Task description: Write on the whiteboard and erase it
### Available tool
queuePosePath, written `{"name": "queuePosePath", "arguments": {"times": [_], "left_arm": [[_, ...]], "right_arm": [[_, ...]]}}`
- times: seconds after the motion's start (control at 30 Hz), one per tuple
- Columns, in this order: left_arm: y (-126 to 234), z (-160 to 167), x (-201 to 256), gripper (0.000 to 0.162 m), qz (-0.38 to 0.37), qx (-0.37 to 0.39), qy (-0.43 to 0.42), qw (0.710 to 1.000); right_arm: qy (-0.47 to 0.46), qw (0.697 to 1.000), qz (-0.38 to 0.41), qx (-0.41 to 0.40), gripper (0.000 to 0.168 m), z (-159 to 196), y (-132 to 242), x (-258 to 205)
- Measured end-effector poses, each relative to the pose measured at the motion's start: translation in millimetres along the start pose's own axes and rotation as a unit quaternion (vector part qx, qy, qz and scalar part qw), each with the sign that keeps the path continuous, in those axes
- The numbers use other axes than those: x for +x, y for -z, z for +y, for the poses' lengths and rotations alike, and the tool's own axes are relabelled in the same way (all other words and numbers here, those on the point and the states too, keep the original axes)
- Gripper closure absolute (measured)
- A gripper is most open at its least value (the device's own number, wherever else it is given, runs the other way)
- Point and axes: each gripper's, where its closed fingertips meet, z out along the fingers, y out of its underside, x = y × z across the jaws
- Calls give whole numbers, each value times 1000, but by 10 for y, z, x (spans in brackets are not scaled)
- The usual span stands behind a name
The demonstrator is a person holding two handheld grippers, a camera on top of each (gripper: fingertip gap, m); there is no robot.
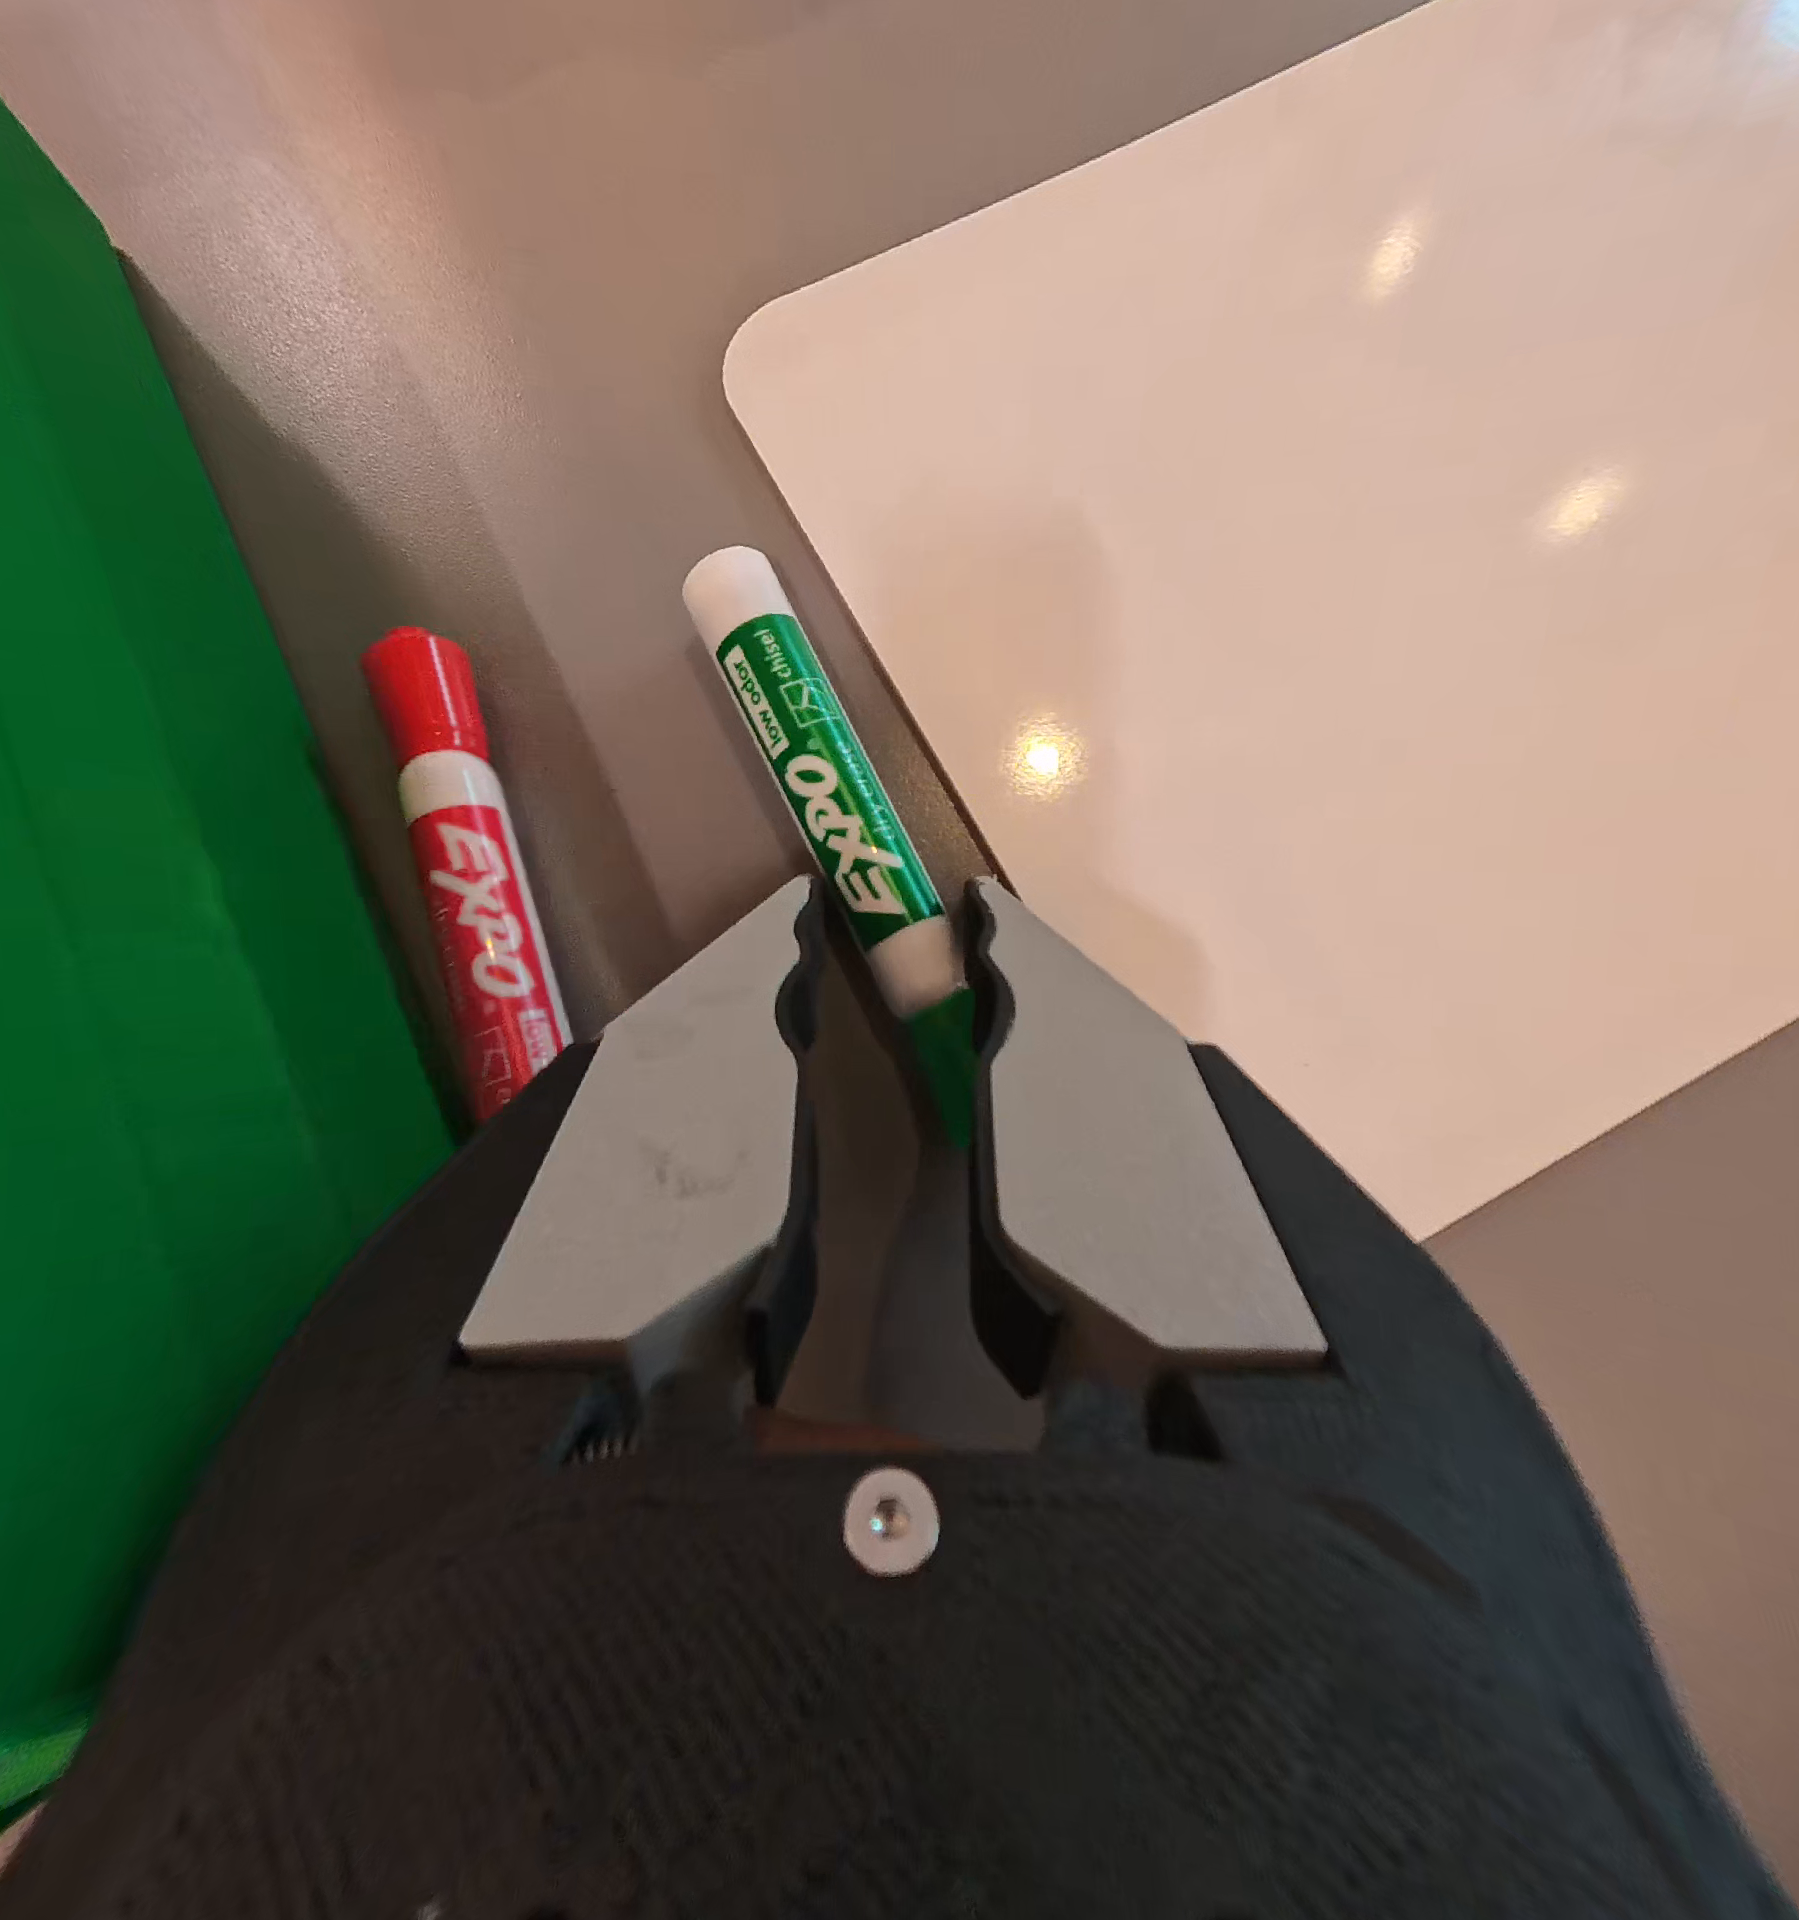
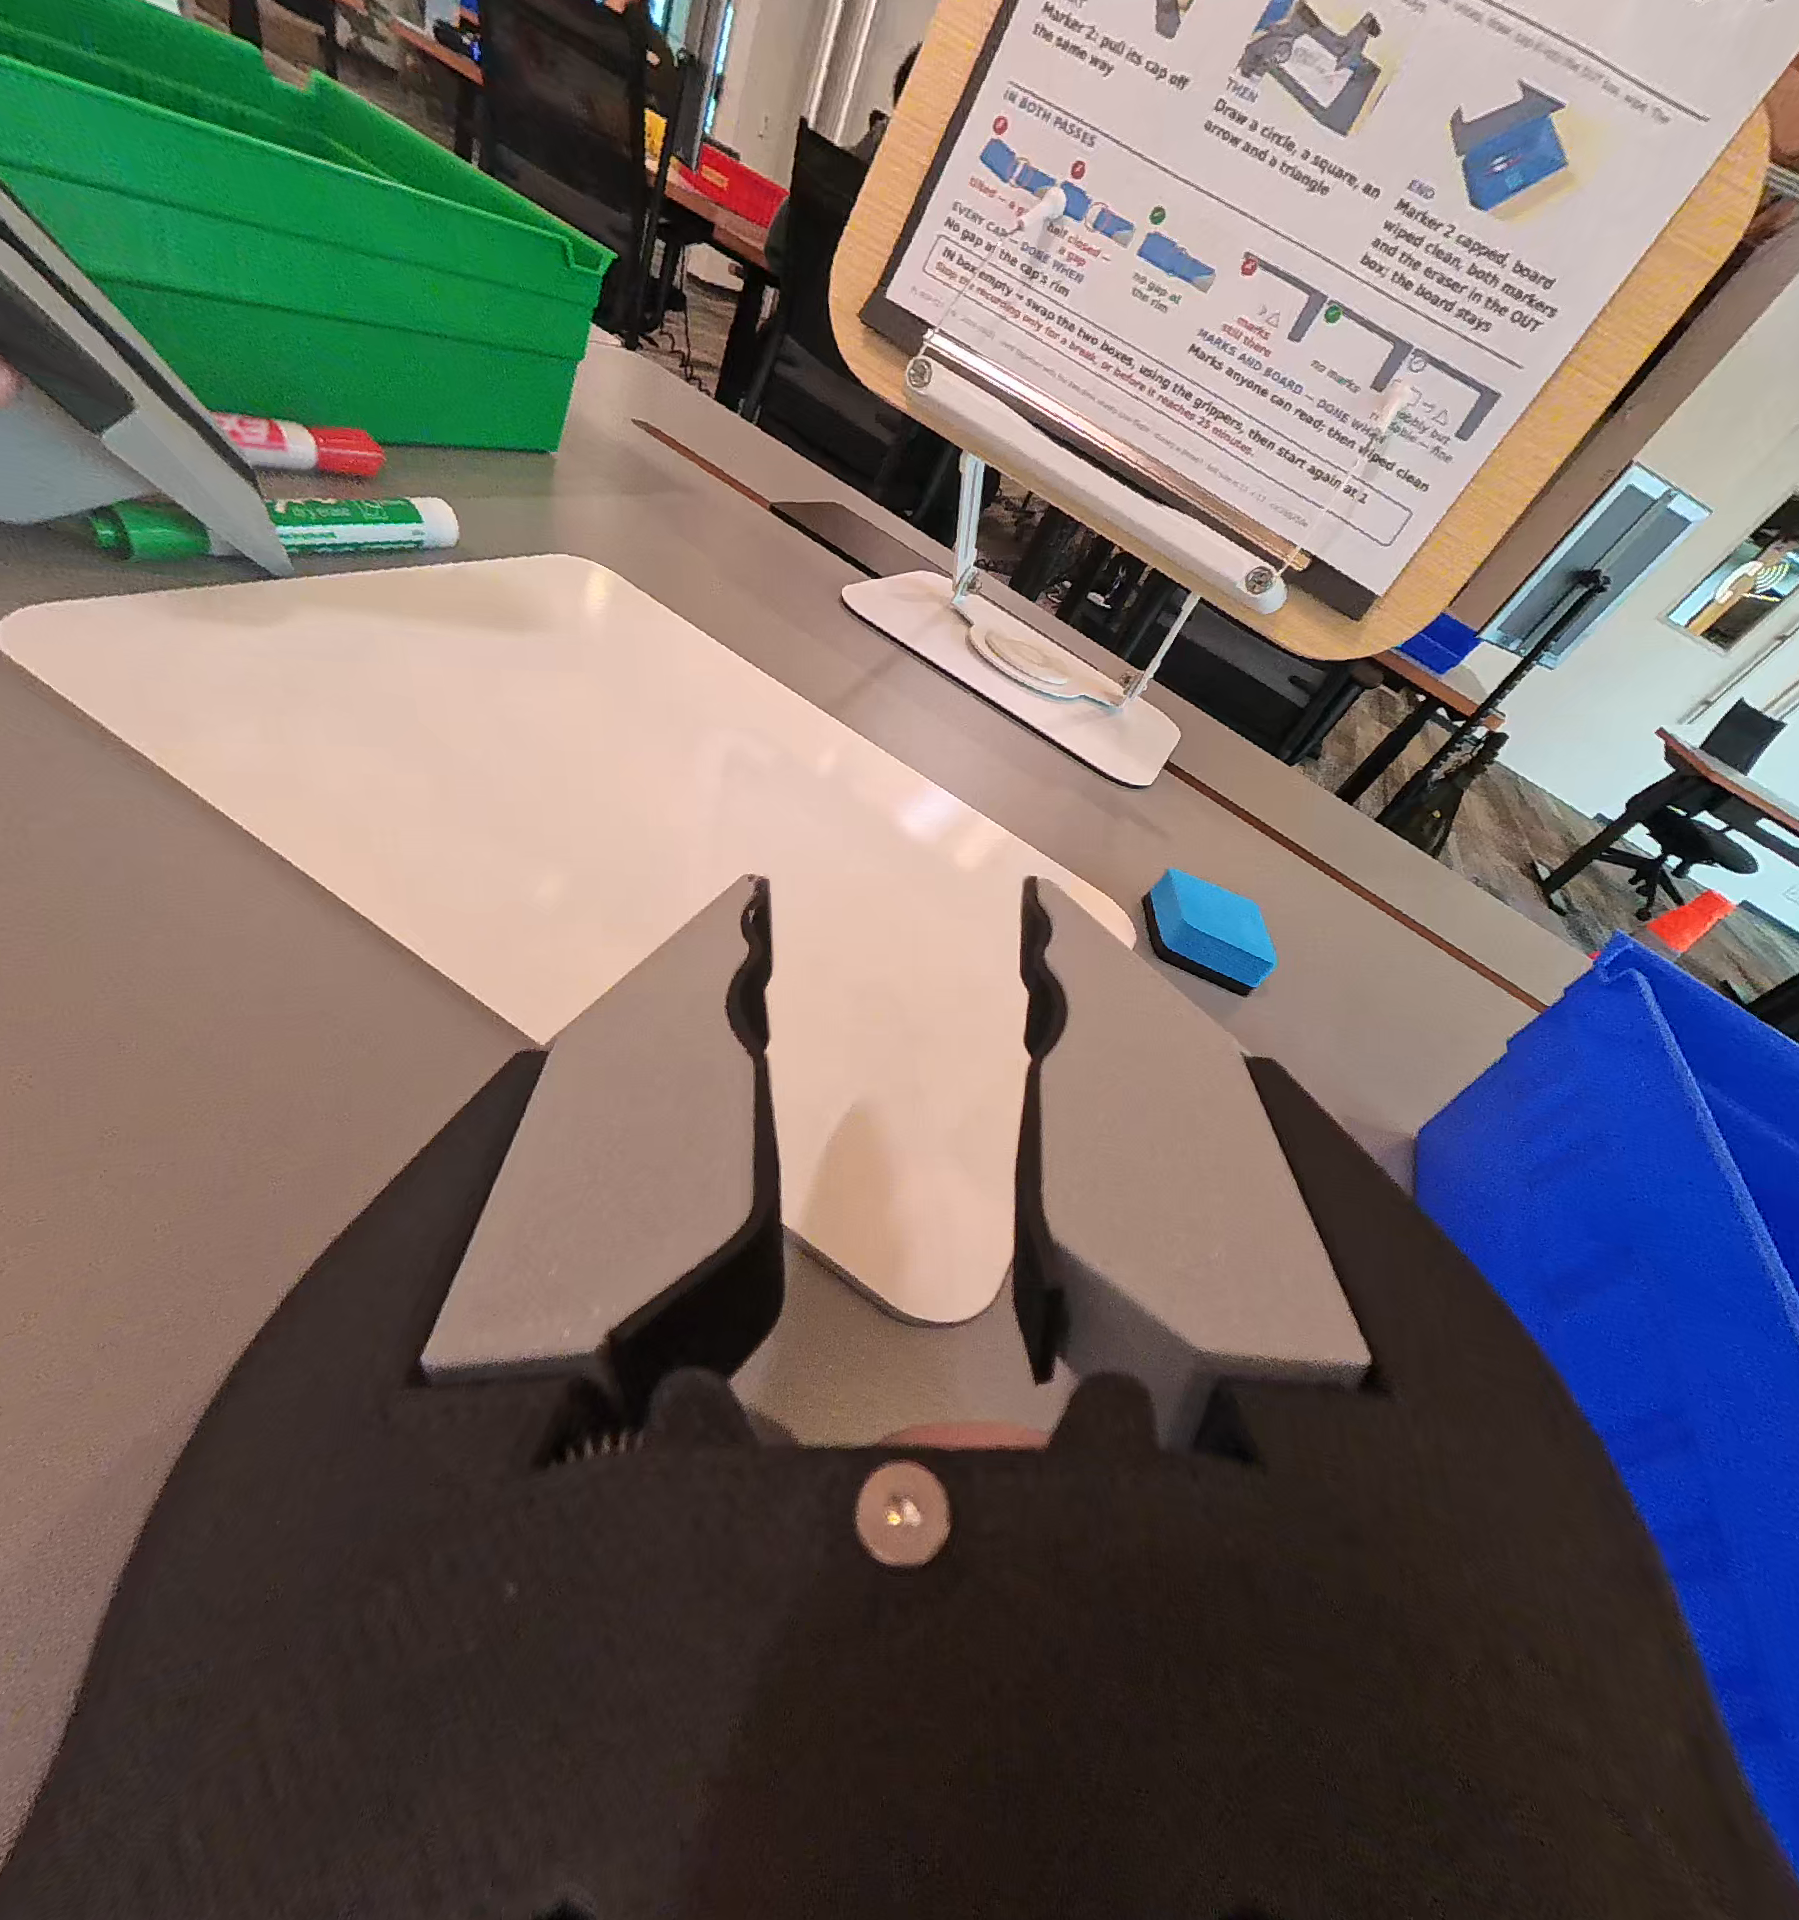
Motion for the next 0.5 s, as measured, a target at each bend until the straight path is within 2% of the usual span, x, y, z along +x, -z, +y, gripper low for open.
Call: {"name": "queuePosePath", "arguments": {"times": [0.33, 0.5], "left_arm": [[20, 3, -35, 144, -13, 11, -7, 1000], [108, -82, -37, 146, -13, 39, -5, 999]], "right_arm": [[-11, 1000, -16, 7, 123, -17, 12, -27], [-26, 999, -25, 11, 122, -19, 19, -20]]}}
